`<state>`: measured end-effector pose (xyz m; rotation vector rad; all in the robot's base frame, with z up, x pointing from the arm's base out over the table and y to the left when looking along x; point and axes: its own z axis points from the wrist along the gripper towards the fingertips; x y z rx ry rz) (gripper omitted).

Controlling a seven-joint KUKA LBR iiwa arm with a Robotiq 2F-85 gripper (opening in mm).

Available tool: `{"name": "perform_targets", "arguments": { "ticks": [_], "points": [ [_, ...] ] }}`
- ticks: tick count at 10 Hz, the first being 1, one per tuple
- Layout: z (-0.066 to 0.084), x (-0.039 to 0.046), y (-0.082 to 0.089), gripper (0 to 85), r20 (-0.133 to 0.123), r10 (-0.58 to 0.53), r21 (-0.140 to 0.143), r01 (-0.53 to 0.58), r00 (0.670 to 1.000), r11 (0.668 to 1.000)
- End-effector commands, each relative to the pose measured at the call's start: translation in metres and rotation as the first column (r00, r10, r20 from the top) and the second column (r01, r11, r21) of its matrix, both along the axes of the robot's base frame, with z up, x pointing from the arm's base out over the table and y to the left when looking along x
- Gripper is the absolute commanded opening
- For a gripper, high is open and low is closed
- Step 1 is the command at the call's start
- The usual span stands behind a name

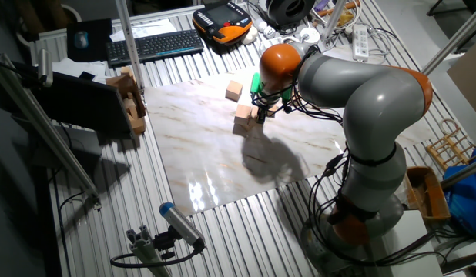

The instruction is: Stack the blocks into a cross shape

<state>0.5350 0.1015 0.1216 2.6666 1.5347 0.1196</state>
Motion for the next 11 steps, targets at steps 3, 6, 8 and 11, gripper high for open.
{"name": "perform_targets", "arguments": {
  "ticks": [3,6,8,11],
  "points": [
    [-0.0007,0.0006,-0.0002,0.0,0.0,0.002,-0.001,-0.002,1.0,1.0],
    [-0.0009,0.0011,-0.0006,0.0,-0.001,0.0,0.002,0.0,1.0,1.0],
    [-0.0012,0.0012,-0.0008,0.0,-0.003,0.0,0.007,0.0,1.0,1.0],
    [-0.0013,0.0013,-0.0011,0.0,-0.003,-0.002,0.008,0.002,1.0,1.0]
  ]
}}
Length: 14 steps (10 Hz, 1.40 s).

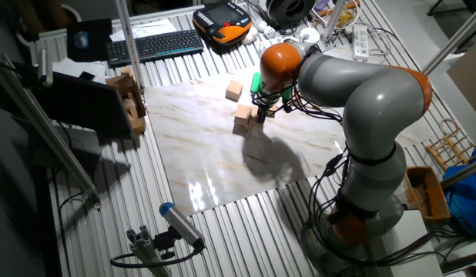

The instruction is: Stack the blocks into a cross shape

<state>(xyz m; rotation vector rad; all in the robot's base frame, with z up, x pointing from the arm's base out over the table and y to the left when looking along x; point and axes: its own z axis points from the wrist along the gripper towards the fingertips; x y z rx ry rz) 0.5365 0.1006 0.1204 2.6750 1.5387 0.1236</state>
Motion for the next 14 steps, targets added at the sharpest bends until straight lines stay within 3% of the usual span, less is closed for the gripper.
{"name": "perform_targets", "arguments": {
  "ticks": [1,14],
  "points": [
    [-0.0002,-0.0001,-0.0001,0.0,0.001,0.002,0.002,-0.002,1.0,1.0],
    [0.0012,0.0004,0.0011,0.0,0.004,0.014,0.007,-0.014,1.0,1.0]
  ]
}}
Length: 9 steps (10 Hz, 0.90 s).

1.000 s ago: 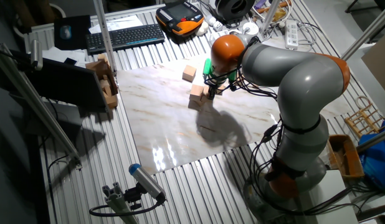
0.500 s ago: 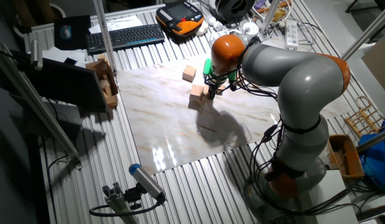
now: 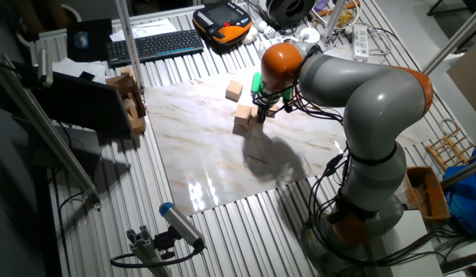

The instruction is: Stack the blocks into a cross shape

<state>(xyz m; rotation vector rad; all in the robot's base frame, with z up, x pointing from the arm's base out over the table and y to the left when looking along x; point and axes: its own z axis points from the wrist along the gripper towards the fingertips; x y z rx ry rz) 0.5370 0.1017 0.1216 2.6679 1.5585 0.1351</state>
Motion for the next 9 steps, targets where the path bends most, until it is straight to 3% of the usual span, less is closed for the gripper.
{"name": "perform_targets", "arguments": {
  "ticks": [1,9],
  "points": [
    [-0.0008,-0.0001,-0.0002,0.0,0.0,0.002,0.0,-0.002,1.0,1.0],
    [-0.002,-0.0004,-0.0007,0.0,-0.001,0.02,0.01,-0.02,1.0,1.0]
  ]
}}
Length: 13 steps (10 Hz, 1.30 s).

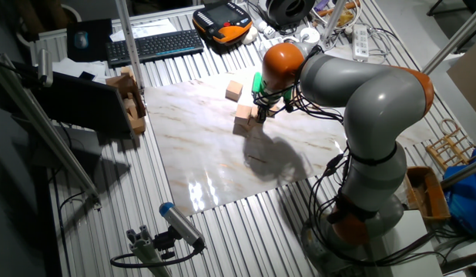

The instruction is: Stack the blocks into a cross shape

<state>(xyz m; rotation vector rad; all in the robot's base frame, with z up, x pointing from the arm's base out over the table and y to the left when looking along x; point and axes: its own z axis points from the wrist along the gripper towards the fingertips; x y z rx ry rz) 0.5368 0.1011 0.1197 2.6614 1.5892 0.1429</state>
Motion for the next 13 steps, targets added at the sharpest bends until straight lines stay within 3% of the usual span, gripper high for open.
{"name": "perform_targets", "arguments": {
  "ticks": [1,3,4,6,7,9,10,11,12,13],
  "points": [
    [-0.0004,-0.0001,-0.0002,0.0,-0.003,0.0,0.001,0.0,1.0,1.0],
    [-0.0008,-0.0002,-0.0004,0.0,-0.005,0.0,0.003,0.0,1.0,1.0],
    [-0.0009,-0.0001,-0.0004,17.0,-0.005,0.0,0.003,0.0,1.0,1.0],
    [-0.001,-0.0001,-0.0004,17.0,-0.006,-0.001,0.003,0.001,1.0,1.0],
    [-0.001,-0.0001,-0.0004,34.0,-0.008,-0.001,0.006,0.001,1.0,1.0],
    [-0.0007,-0.0002,-0.0007,34.0,-0.008,-0.001,0.005,0.001,1.0,1.0],
    [-0.0006,-0.0003,-0.0008,51.0,-0.008,-0.001,0.005,0.001,1.0,1.0],
    [-0.0006,-0.0003,-0.0008,51.0,-0.008,-0.001,0.003,0.001,1.0,1.0],
    [-0.0005,-0.0003,-0.0008,68.0,-0.008,-0.001,0.003,0.001,1.0,1.0],
    [-0.0002,-0.0004,-0.0008,68.0,-0.008,-0.003,0.002,0.003,1.0,1.0]
  ]
}}
